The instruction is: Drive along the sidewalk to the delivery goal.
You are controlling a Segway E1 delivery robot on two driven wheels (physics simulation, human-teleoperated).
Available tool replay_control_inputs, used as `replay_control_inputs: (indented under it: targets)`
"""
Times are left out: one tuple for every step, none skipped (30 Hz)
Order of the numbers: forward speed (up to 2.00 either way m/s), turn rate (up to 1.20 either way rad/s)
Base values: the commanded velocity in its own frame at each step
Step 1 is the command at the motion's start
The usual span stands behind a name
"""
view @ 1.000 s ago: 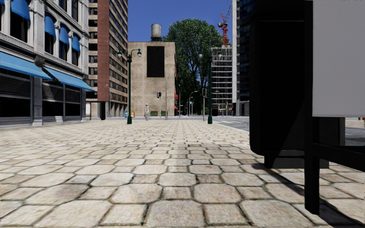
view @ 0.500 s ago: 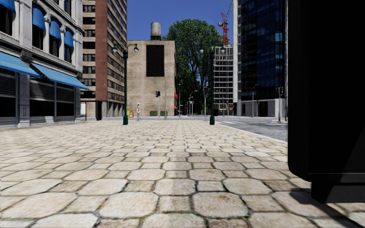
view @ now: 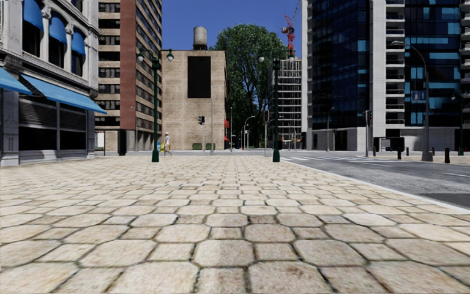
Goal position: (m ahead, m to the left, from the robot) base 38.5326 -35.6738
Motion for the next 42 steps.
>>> replay_control_inputs:
  targets:
    - [2.00, 0.00]
    - [2.00, 0.00]
    - [2.00, 0.00]
    - [2.00, 0.00]
    - [2.00, 0.00]
    - [2.00, 0.00]
    - [2.00, 0.00]
    - [2.00, 0.00]
    - [2.00, 0.00]
    - [2.00, 0.00]
    - [2.00, 0.00]
    - [2.00, 0.00]
    - [2.00, 0.00]
    - [2.00, 0.00]
    - [2.00, 0.00]
    - [2.00, 0.00]
    - [2.00, 0.00]
    - [2.00, 0.00]
    - [2.00, 0.00]
    - [2.00, 0.00]
    - [2.00, 0.00]
    - [2.00, 0.00]
    - [2.00, 0.00]
    - [2.00, 0.00]
    - [2.00, 0.00]
    - [2.00, 0.00]
    - [2.00, 0.00]
    - [2.00, 0.00]
    - [2.00, 0.00]
    - [2.00, 0.00]
    - [2.00, 0.00]
    - [2.00, 0.00]
    - [2.00, 0.00]
    - [2.00, 0.00]
    - [2.00, 0.00]
    - [2.00, 0.00]
    - [2.00, 0.00]
    - [2.00, 0.00]
    - [2.00, 0.00]
    - [2.00, 0.00]
    - [2.00, 0.00]
    - [2.00, 0.00]
